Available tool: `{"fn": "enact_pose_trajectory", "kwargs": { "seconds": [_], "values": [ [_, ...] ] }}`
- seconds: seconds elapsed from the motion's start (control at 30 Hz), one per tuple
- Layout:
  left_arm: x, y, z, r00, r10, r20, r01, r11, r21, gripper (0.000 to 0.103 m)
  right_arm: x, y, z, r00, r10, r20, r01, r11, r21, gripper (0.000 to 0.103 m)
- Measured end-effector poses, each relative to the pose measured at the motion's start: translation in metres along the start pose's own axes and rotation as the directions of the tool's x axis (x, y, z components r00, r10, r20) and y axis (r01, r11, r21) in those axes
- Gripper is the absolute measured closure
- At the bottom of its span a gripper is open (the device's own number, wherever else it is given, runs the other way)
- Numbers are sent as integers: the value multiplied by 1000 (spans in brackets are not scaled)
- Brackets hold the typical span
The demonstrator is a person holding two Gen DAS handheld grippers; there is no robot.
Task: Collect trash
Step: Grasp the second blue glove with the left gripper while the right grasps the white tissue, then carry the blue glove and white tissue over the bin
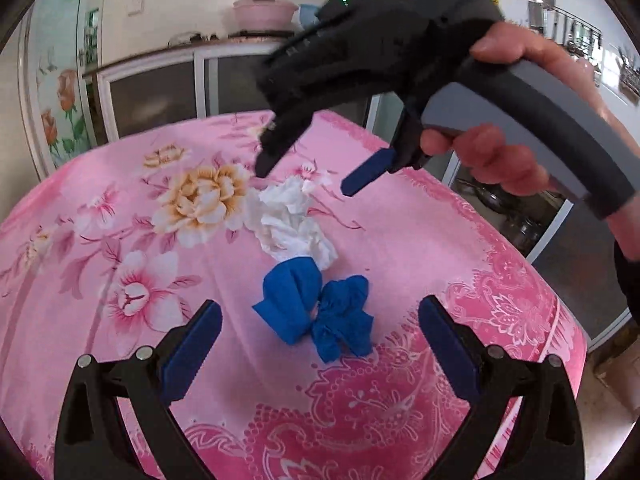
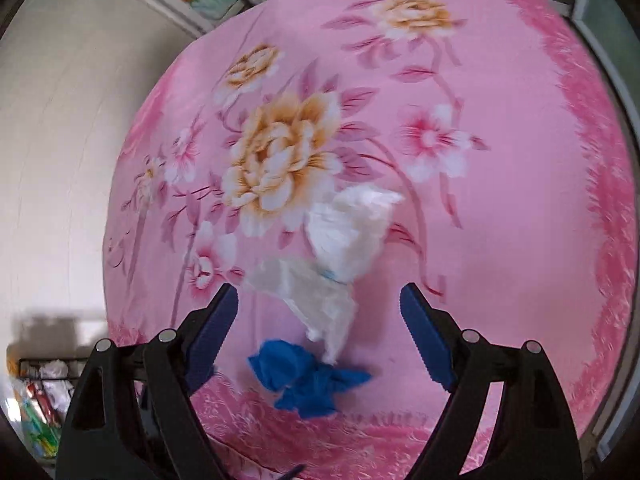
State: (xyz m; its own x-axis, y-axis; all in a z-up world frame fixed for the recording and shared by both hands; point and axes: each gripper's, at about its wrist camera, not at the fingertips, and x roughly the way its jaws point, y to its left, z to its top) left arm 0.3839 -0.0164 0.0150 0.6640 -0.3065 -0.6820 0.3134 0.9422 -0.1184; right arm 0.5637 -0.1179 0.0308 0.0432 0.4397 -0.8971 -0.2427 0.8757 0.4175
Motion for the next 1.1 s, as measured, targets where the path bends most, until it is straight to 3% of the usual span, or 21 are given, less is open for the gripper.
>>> {"fn": "enact_pose_trajectory", "kwargs": {
  "seconds": [0.13, 0.33, 0.5, 0.53, 0.63, 0.7, 0.77, 0.87, 1.1],
  "values": [
    [18, 9, 0, 998, -19, -55, 17, 999, -40, 8, 16, 10, 6, 998, -48, -37, 47, 998, -31, 26],
    [38, 20, -2, 992, -78, -95, 65, 990, -128, 8, 35, 15, 11, 993, -92, -72, 88, 995, -51, 49],
    [48, 19, 2, 991, -84, -106, 69, 988, -136, 10, 40, 12, 13, 991, -112, -70, 109, 993, -40, 66],
    [50, 18, 3, 991, -83, -106, 69, 989, -135, 13, 40, 11, 12, 991, -112, -71, 110, 993, -42, 68],
    [55, 16, 6, 990, -72, -121, 56, 990, -127, 39, 39, 9, 11, 991, -115, -62, 114, 993, -29, 71],
    [57, 13, 7, 989, -72, -128, 57, 991, -120, 67, 37, 7, 11, 993, -109, -47, 109, 994, -11, 73],
    [58, 13, 8, 987, -90, -133, 74, 990, -120, 85, 32, 5, 13, 994, -100, -40, 100, 995, -1, 75],
    [54, 16, 8, 988, -90, -123, 75, 990, -122, 90, 29, 7, 11, 995, -99, -28, 99, 995, -4, 77],
    [23, 21, 8, 987, -130, -95, 114, 981, -157, 90, 2, 12, -1, 998, -57, 22, 57, 998, 0, 77]
  ]
}}
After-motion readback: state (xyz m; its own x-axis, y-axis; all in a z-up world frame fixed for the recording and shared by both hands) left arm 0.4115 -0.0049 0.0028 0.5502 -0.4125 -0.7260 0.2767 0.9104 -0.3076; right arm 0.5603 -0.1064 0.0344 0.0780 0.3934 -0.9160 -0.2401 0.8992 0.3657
